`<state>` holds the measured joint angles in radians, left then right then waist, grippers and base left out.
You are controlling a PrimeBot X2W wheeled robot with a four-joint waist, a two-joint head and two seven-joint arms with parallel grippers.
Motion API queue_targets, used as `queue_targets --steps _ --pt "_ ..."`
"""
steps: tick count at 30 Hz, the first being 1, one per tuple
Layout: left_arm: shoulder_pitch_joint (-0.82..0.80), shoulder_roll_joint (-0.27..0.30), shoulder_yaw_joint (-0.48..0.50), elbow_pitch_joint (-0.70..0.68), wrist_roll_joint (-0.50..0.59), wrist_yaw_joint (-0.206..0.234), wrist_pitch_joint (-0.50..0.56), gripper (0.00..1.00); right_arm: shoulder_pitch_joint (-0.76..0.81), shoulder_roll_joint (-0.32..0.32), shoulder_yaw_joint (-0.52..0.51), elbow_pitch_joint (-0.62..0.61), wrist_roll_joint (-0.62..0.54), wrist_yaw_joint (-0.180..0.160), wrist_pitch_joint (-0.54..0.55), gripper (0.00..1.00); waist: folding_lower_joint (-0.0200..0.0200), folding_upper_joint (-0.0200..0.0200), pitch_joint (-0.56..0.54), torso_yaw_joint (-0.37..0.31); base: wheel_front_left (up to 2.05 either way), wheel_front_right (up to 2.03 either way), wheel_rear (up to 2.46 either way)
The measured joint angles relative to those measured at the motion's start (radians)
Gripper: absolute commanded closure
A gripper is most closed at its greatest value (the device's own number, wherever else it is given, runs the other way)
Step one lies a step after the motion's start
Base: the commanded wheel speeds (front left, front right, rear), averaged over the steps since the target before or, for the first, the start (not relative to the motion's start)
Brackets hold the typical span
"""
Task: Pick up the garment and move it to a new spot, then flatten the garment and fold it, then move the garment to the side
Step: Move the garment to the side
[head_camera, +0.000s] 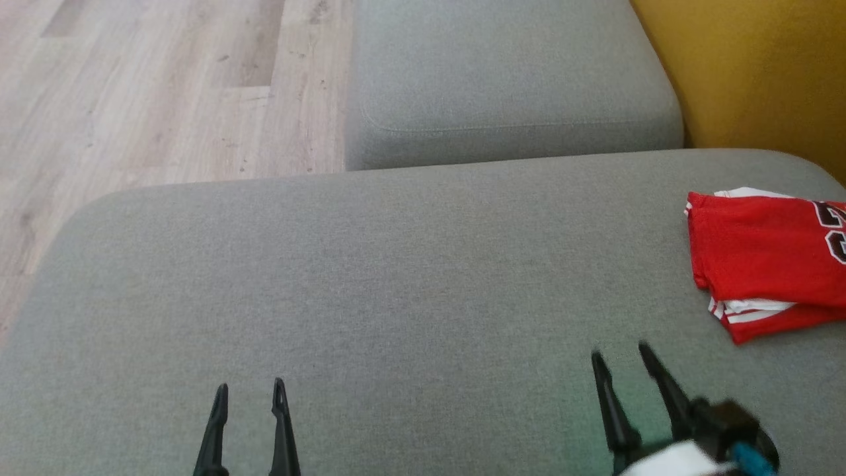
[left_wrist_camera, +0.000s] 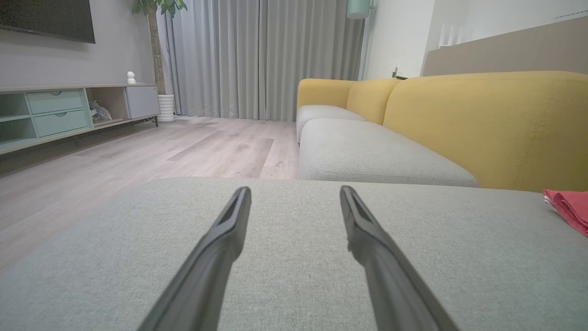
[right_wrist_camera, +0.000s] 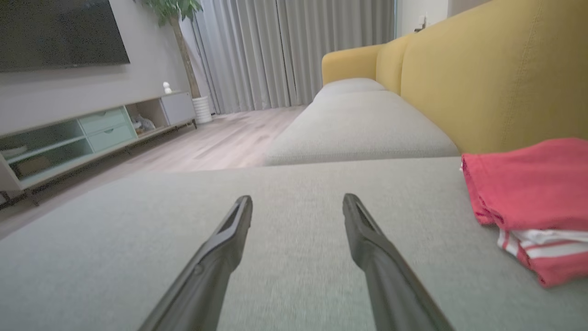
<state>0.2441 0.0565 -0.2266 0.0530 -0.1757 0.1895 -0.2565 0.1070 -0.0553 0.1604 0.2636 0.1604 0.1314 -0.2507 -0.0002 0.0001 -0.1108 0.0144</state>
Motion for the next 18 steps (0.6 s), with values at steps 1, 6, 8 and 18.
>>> queue_targets --steps 1,6,8,18 --pt "0.006 0.0 0.0 0.0 0.0 -0.002 0.0 0.0 0.021 0.0 -0.002 0.0 -0.013 0.0 0.0 0.0 0.0 0.0 -0.004 0.003 0.0 0.0 0.0" --pt "0.016 0.0 0.002 0.004 0.001 -0.005 0.0 0.0 0.071 0.005 -0.036 -0.004 -0.05 0.0 0.0 0.0 0.0 0.0 -0.014 0.01 0.0 0.0 0.0" --pt "0.016 0.0 0.002 0.006 0.003 -0.005 0.0 0.0 0.07 0.007 -0.039 -0.008 -0.059 0.0 0.0 0.0 0.0001 0.0 -0.013 0.01 0.0 0.0 0.0" --pt "0.016 0.0 0.001 0.034 0.028 -0.014 0.0 0.0 0.069 0.009 -0.038 -0.028 -0.055 0.0 0.0 0.0 0.0002 0.0 -0.009 0.012 0.0 0.0 0.0"
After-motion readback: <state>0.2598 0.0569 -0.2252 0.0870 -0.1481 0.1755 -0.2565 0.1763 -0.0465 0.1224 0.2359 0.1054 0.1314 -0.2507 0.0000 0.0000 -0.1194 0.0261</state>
